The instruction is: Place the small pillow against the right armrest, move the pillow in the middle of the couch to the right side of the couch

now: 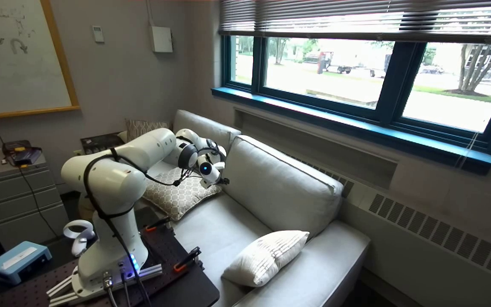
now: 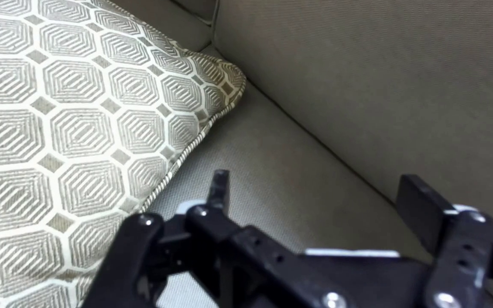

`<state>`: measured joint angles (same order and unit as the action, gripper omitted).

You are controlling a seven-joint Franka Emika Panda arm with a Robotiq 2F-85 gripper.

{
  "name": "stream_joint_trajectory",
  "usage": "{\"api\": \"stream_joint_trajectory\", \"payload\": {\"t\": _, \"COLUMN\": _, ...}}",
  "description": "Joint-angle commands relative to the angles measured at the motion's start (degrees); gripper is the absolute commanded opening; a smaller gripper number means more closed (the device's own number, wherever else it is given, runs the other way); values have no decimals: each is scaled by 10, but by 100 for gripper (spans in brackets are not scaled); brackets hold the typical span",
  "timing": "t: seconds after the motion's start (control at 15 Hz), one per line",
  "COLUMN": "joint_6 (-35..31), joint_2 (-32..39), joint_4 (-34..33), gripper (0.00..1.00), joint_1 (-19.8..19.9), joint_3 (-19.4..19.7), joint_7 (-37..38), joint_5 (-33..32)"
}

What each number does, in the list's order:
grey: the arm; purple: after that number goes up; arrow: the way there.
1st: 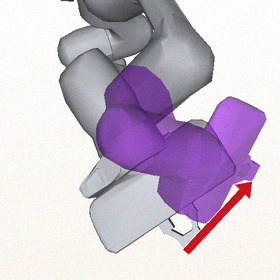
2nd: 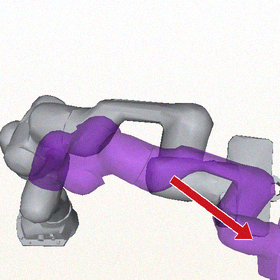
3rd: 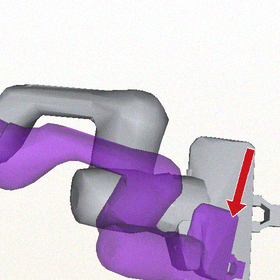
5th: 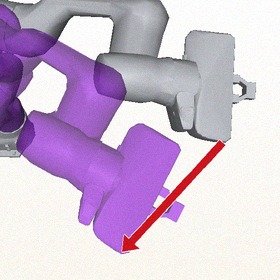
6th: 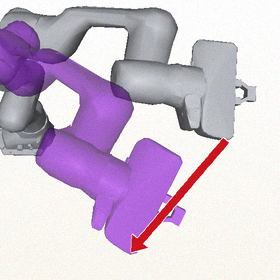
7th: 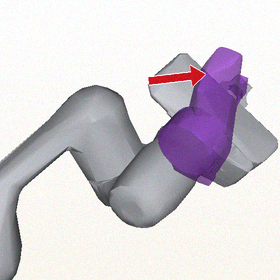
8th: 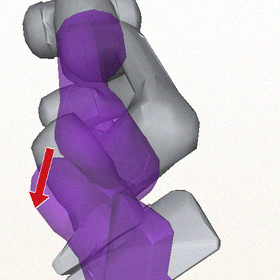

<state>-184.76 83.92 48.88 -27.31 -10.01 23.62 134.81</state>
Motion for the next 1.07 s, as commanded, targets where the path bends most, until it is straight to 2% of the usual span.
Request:
{"api": "stream_joint_trajectory", "payload": {"t": 0.0, "joint_6": 1, "joint_2": 0, "joint_4": 0, "gripper": 100, "joint_1": 1, "joint_3": 0, "joint_7": 0, "joint_5": 0}}
{"api": "stream_joint_trajectory", "payload": {"t": 0.4, "joint_6": 8, "joint_2": 1, "joint_4": 12, "gripper": 100, "joint_1": -8, "joint_3": 46, "joint_7": 35, "joint_5": 44}}
{"api": "stream_joint_trajectory", "payload": {"t": 0.73, "joint_6": 10, "joint_2": 5, "joint_4": 55, "gripper": 100, "joint_1": -5, "joint_3": 14, "joint_7": 63, "joint_5": 17}}
{"api": "stream_joint_trajectory", "payload": {"t": 1.0, "joint_6": 8, "joint_2": 6, "joint_4": 92, "gripper": 100, "joint_1": 4, "joint_3": -48, "joint_7": 96, "joint_5": -37}}
